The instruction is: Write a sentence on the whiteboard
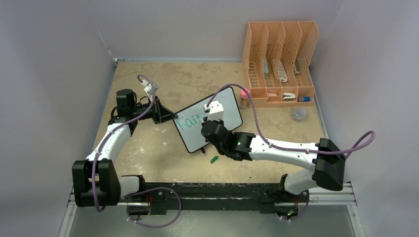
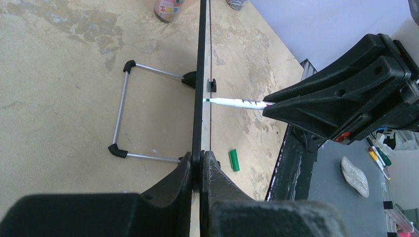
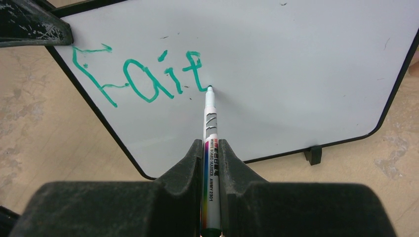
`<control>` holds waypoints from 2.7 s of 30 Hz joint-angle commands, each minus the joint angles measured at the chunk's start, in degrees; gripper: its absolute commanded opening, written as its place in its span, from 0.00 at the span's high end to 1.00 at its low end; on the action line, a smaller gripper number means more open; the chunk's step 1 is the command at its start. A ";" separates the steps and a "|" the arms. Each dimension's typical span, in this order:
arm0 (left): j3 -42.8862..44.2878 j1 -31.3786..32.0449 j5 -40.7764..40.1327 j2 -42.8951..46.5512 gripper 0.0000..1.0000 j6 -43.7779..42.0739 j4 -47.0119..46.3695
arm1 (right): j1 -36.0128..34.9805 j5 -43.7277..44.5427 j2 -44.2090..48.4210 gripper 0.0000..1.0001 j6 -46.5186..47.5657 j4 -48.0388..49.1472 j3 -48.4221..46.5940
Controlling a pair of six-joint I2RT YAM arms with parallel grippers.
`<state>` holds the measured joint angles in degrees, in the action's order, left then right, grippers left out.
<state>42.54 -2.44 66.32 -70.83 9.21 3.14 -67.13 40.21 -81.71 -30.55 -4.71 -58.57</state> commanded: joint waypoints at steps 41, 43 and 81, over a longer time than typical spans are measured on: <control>0.96 0.81 0.30 -0.36 1.00 -1.90 1.28 | 2.71 -1.04 0.23 1.00 5.16 4.80 -4.26; 0.99 0.83 0.30 -0.36 1.00 -1.92 1.29 | 2.75 -1.22 0.37 1.00 4.50 2.95 -3.84; 1.14 0.83 0.21 -0.44 1.00 -2.09 1.58 | 2.78 -2.65 4.36 1.00 2.70 -0.06 -1.91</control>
<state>42.54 -2.11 67.05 -70.83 9.23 4.03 -64.53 36.47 -80.23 -29.34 -6.74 -58.98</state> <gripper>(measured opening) 0.028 0.142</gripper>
